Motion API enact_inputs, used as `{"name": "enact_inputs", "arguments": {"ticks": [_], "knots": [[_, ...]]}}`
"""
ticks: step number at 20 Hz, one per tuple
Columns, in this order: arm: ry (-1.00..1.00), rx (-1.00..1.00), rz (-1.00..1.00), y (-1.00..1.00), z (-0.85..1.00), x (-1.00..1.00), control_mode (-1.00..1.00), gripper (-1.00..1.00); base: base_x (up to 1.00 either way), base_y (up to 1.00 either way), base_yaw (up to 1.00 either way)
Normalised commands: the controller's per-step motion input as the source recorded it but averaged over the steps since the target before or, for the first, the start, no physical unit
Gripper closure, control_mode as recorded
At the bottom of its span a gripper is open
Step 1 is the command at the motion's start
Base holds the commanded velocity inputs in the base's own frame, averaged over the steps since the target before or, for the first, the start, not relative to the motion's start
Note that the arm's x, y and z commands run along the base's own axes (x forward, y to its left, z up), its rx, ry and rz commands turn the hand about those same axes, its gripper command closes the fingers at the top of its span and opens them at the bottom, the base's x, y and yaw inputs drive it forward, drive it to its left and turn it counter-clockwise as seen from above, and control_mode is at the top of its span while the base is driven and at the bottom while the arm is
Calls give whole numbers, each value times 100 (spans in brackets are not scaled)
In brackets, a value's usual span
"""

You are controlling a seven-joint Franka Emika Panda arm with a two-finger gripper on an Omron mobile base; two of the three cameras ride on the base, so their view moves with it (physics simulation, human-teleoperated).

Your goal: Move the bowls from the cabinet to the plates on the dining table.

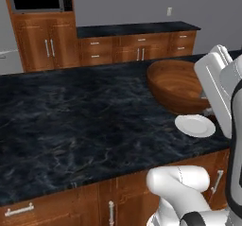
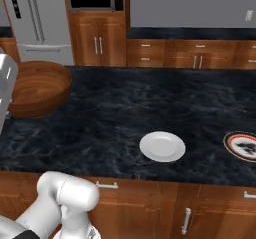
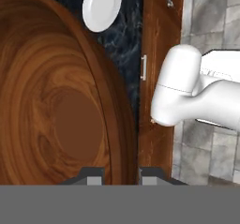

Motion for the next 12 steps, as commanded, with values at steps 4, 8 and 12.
{"name": "enact_inputs", "arguments": {"ticks": [4,8,12], "knots": [[0,0,0,0,0,0,100,100,-31,-100,19],[0,0,0,0,0,0,100,100,-9,-100,18],[0,0,0,0,0,0,100,100,9,-94,14]]}}
